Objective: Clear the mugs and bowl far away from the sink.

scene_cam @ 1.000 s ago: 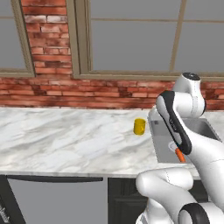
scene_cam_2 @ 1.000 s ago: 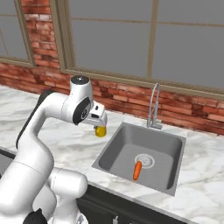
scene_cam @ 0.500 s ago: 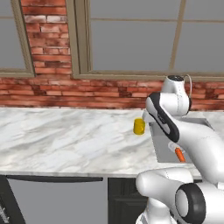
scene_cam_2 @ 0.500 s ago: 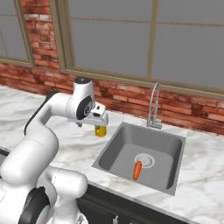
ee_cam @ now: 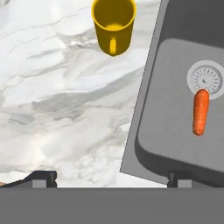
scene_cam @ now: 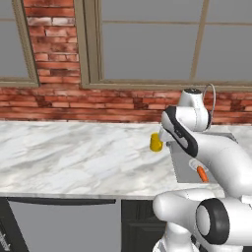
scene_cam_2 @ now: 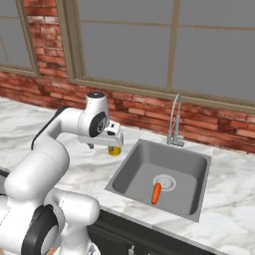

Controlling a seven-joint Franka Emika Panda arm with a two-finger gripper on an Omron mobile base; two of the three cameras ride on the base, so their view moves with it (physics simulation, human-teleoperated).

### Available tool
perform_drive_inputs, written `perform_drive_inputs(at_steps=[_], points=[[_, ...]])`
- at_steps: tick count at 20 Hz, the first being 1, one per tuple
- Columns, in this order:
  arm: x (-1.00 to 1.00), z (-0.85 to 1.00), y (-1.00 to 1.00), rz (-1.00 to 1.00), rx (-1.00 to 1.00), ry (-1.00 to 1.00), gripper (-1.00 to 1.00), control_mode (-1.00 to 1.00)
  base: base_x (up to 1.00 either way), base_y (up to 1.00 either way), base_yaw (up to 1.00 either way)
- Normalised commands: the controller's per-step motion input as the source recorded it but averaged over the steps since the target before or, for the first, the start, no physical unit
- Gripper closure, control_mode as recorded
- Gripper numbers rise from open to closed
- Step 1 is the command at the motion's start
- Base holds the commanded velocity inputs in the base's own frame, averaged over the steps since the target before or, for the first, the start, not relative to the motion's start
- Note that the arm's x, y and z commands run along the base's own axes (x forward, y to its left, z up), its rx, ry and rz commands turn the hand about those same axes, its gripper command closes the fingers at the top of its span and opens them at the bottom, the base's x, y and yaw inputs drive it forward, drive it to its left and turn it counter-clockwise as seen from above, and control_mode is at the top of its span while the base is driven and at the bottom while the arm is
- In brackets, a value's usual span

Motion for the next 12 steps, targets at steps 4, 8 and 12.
perform_drive_inputs(at_steps=[4,8,12], points=[[0.01,-0.34,0.05,0.04,0.0,-0.01,-1.0,-1.0,0.0,0.0,0.0],[0.14,-0.25,0.01,0.0,-0.07,-0.1,-1.0,-1.0,0.0,0.0,0.0],[0.11,-0.14,0.01,0.0,-0.02,-0.04,-1.0,-1.0,0.0,0.0,0.0]])
